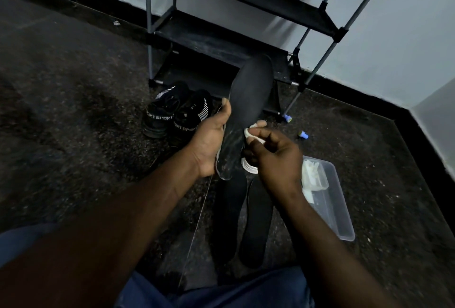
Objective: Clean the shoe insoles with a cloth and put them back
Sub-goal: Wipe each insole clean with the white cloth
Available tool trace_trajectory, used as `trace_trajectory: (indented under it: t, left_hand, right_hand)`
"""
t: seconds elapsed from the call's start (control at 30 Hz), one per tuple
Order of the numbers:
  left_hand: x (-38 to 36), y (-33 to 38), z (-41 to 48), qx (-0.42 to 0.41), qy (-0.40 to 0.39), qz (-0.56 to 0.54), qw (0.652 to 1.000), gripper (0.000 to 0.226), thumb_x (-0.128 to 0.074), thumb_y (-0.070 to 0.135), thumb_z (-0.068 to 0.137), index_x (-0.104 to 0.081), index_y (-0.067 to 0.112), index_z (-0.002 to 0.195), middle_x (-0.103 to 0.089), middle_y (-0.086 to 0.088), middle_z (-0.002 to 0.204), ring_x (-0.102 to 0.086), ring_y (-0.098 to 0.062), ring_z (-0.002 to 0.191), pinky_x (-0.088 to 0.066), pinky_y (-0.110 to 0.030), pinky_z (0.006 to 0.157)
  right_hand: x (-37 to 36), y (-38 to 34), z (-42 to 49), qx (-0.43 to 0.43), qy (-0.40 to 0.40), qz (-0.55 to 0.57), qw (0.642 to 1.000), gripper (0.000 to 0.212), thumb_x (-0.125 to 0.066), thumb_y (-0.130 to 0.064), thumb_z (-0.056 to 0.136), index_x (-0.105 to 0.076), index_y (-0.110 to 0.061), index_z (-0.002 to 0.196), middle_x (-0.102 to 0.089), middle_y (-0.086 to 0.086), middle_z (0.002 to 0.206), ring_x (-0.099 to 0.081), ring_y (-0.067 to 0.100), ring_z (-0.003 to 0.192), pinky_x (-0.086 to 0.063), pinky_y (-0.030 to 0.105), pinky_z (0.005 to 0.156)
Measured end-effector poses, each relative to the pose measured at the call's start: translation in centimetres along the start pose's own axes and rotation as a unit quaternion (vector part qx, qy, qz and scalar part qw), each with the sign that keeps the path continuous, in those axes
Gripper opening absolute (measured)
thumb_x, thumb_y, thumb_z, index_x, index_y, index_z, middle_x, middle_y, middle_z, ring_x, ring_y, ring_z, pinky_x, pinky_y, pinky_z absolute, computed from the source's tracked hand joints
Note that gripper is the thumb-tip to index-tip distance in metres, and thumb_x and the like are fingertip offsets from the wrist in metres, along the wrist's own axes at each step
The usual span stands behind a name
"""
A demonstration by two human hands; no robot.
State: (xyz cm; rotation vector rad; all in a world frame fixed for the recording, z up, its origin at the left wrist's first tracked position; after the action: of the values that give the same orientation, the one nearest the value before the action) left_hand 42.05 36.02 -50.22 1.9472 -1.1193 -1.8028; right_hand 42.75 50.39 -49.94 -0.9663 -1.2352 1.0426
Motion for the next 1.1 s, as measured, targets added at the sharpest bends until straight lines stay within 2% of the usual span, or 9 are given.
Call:
trace_trajectory:
  t: [0.07, 0.17, 0.3, 0.43, 0.5, 0.67, 0.8, 0.9, 1.1]
  left_hand:
    - [0.2, 0.2, 0.0, -0.014, 0.001, -0.010, 1.000, 0.080, -0.026, 0.065, 0.105, -0.054, 0.002, 0.145, -0.059, -0.020, 0.143, -0.065, -0.029, 0.120, -0.056, -0.042, 0.102]
    - [0.1, 0.2, -0.1, -0.021, -0.004, -0.027, 0.999, 0.075, -0.029, 0.063, 0.106, -0.054, 0.004, 0.145, -0.061, -0.020, 0.140, -0.062, -0.032, 0.123, -0.047, -0.052, 0.111]
    - [-0.2, 0.2, -0.5, -0.012, -0.021, -0.038, 0.999, 0.068, -0.029, 0.061, 0.106, -0.057, 0.010, 0.143, -0.069, -0.013, 0.129, -0.067, -0.028, 0.116, -0.058, -0.043, 0.095]
    - [-0.5, 0.2, -0.8, -0.015, -0.014, -0.023, 1.000, 0.068, -0.032, 0.062, 0.106, -0.061, 0.010, 0.137, -0.071, -0.013, 0.123, -0.069, -0.026, 0.112, -0.058, -0.040, 0.096]
    - [-0.3, 0.3, -0.7, -0.018, -0.008, -0.013, 1.000, 0.072, -0.035, 0.064, 0.104, -0.058, 0.007, 0.142, -0.067, -0.014, 0.129, -0.065, -0.028, 0.119, -0.052, -0.042, 0.103]
    - [0.0, 0.3, -0.4, -0.009, 0.021, -0.012, 1.000, 0.080, -0.036, 0.069, 0.101, -0.060, 0.003, 0.139, -0.068, -0.014, 0.129, -0.067, -0.027, 0.117, -0.051, -0.040, 0.104]
    - [0.1, 1.0, -0.5, -0.046, 0.059, -0.041, 0.996, 0.074, -0.030, 0.065, 0.104, -0.063, 0.005, 0.133, -0.073, -0.014, 0.122, -0.071, -0.030, 0.109, -0.056, -0.047, 0.100]
    - [0.3, 1.1, -0.7, -0.050, 0.058, -0.049, 0.996, 0.074, -0.030, 0.064, 0.104, -0.057, 0.005, 0.140, -0.074, -0.013, 0.118, -0.069, -0.034, 0.113, -0.055, -0.057, 0.098]
    - [-0.6, 0.6, -0.7, -0.032, 0.065, -0.040, 0.997, 0.071, -0.033, 0.063, 0.104, -0.060, 0.008, 0.140, -0.071, -0.015, 0.126, -0.070, -0.032, 0.110, -0.059, -0.042, 0.095]
  right_hand:
    - [0.9, -0.5, 0.1, 0.033, 0.037, -0.078, 0.996, 0.016, -0.071, -0.032, 0.085, -0.079, -0.034, 0.099, -0.079, -0.011, 0.092, -0.076, 0.013, 0.088, -0.061, 0.048, 0.086]
    - [1.6, -2.2, 0.0, 0.068, 0.089, -0.073, 0.991, 0.015, -0.069, -0.018, 0.091, -0.077, -0.028, 0.099, -0.078, -0.011, 0.086, -0.075, 0.006, 0.080, -0.062, 0.042, 0.081]
    - [0.5, -3.5, 0.4, 0.131, 0.066, -0.078, 0.986, 0.015, -0.072, -0.021, 0.091, -0.070, -0.032, 0.102, -0.076, -0.013, 0.094, -0.075, 0.012, 0.080, -0.062, 0.047, 0.072]
    - [-1.2, -3.4, 1.3, 0.152, 0.054, -0.156, 0.974, 0.012, -0.073, -0.029, 0.087, -0.076, -0.035, 0.098, -0.076, -0.020, 0.093, -0.071, 0.008, 0.089, -0.059, 0.042, 0.084]
    - [-1.9, -3.5, 1.6, 0.155, 0.050, -0.164, 0.973, 0.012, -0.072, -0.033, 0.085, -0.079, -0.034, 0.094, -0.076, -0.019, 0.094, -0.071, 0.012, 0.093, -0.057, 0.044, 0.088]
    - [-3.3, -3.9, 0.0, 0.131, 0.029, -0.183, 0.974, 0.018, -0.070, -0.035, 0.084, -0.082, -0.029, 0.096, -0.079, -0.010, 0.094, -0.072, 0.016, 0.091, -0.057, 0.040, 0.086]
    - [-4.0, -3.6, -3.4, 0.147, -0.001, -0.210, 0.967, 0.023, -0.064, -0.034, 0.084, -0.081, -0.033, 0.099, -0.078, -0.011, 0.100, -0.066, 0.017, 0.100, -0.054, 0.043, 0.090]
    - [-3.6, -3.6, -5.4, 0.170, -0.007, -0.207, 0.963, 0.017, -0.069, -0.028, 0.085, -0.081, -0.033, 0.096, -0.076, -0.013, 0.096, -0.064, 0.013, 0.097, -0.053, 0.043, 0.086]
    - [-3.4, -4.0, -3.0, 0.178, 0.030, -0.259, 0.949, 0.026, -0.058, -0.039, 0.084, -0.081, -0.034, 0.096, -0.078, -0.009, 0.099, -0.066, 0.022, 0.098, -0.050, 0.048, 0.089]
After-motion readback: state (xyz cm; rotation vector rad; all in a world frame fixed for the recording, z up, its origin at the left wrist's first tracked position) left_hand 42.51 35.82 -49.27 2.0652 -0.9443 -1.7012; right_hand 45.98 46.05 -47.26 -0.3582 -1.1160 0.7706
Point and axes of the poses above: each hand's wrist, its own z-axis towards the middle knuckle, its own x-axis out of the back of the hand, y = z × x, the point moved 2 cm from there along z, towards the middle knuckle
